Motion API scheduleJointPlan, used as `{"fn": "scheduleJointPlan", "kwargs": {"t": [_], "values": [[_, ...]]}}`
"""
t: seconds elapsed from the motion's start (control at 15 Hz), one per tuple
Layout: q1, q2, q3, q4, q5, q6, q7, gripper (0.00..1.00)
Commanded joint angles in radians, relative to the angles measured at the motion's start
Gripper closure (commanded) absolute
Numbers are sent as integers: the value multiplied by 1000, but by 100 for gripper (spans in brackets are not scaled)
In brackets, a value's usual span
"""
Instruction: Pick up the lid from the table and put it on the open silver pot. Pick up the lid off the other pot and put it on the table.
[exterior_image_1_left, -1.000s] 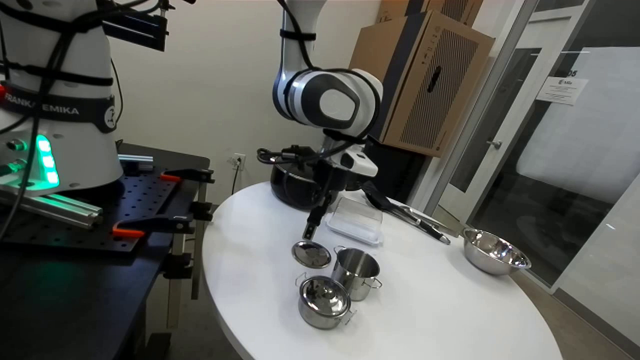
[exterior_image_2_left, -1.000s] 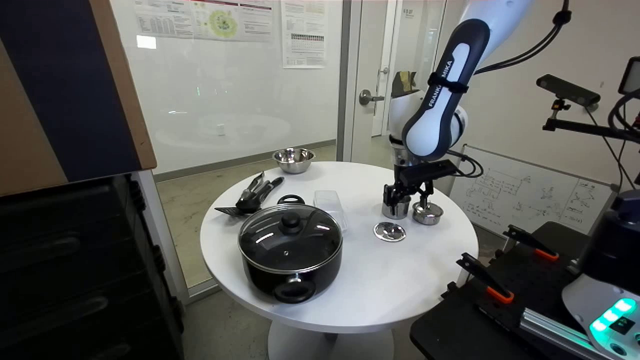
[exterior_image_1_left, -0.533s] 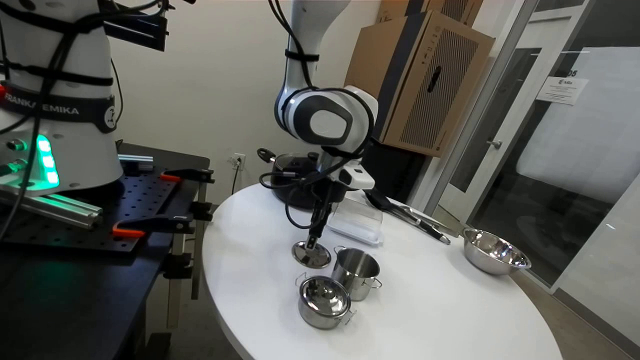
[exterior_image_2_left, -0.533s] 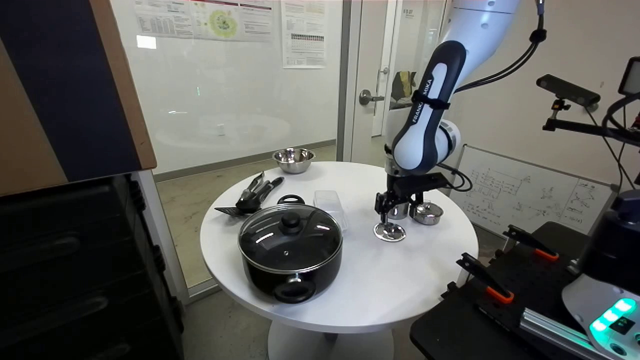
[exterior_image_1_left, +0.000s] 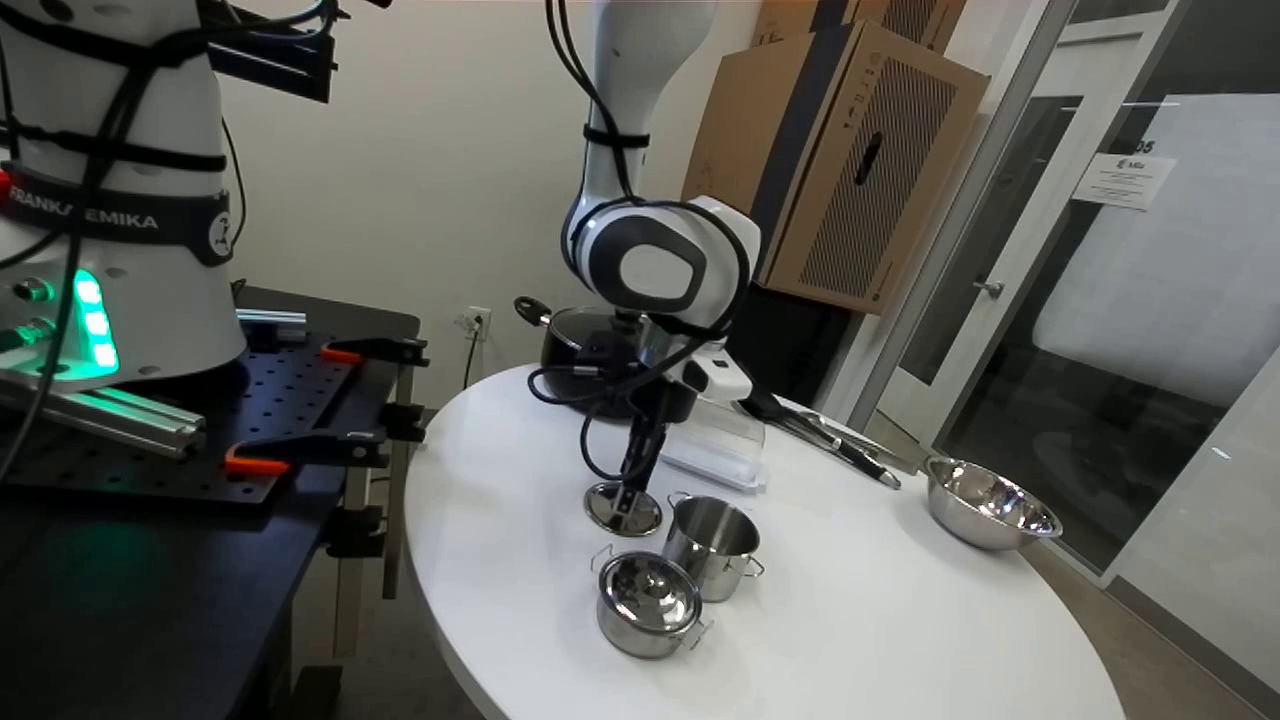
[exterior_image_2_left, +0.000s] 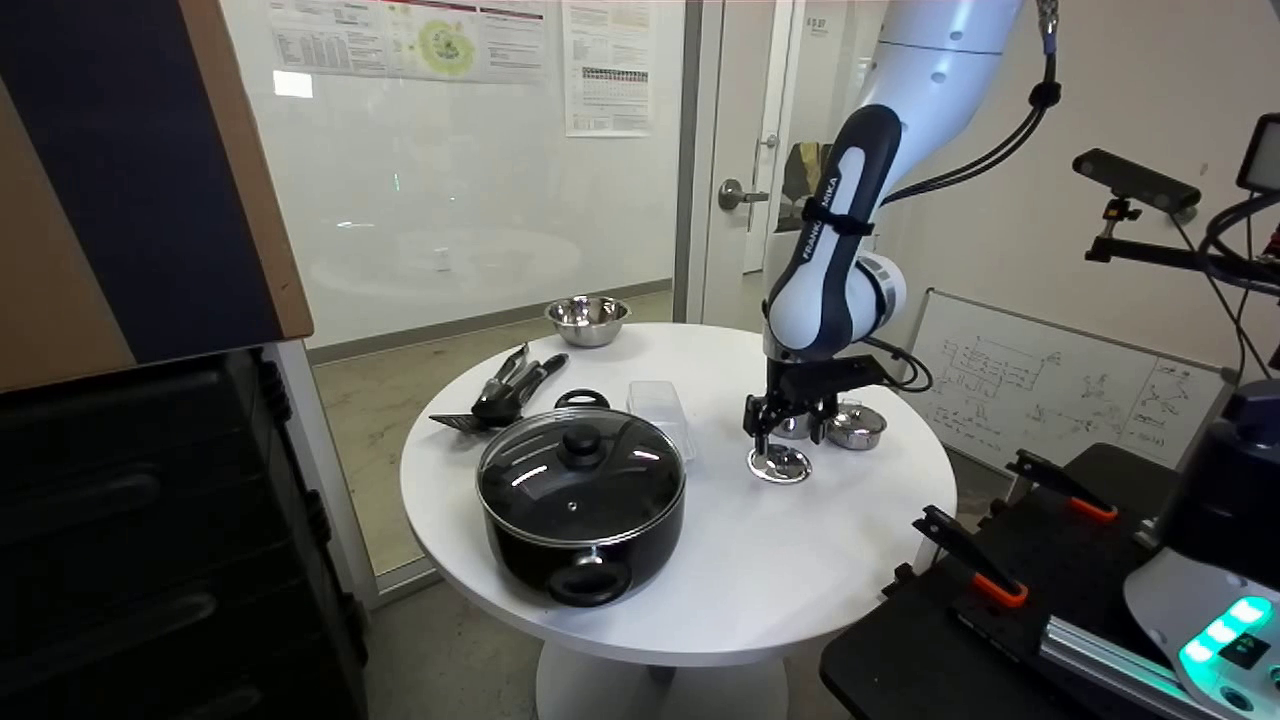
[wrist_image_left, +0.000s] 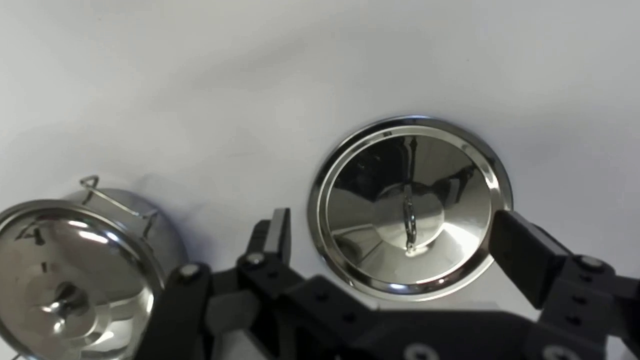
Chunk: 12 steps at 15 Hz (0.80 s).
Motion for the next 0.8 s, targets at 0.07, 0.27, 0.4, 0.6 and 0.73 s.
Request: {"fn": "scheduleJointPlan", "kwargs": {"t": [0.07,0.27,0.4,0.6,0.73], "values": [[7,41,-1,39,53,15,-58,26],[5,52,2,49,62,13,-65,48],[3,59,3,57,69,9,-68,62],[0,67,6,65,78,6,-70,84],[-1,68,6,69,84,4,-70,99]]}}
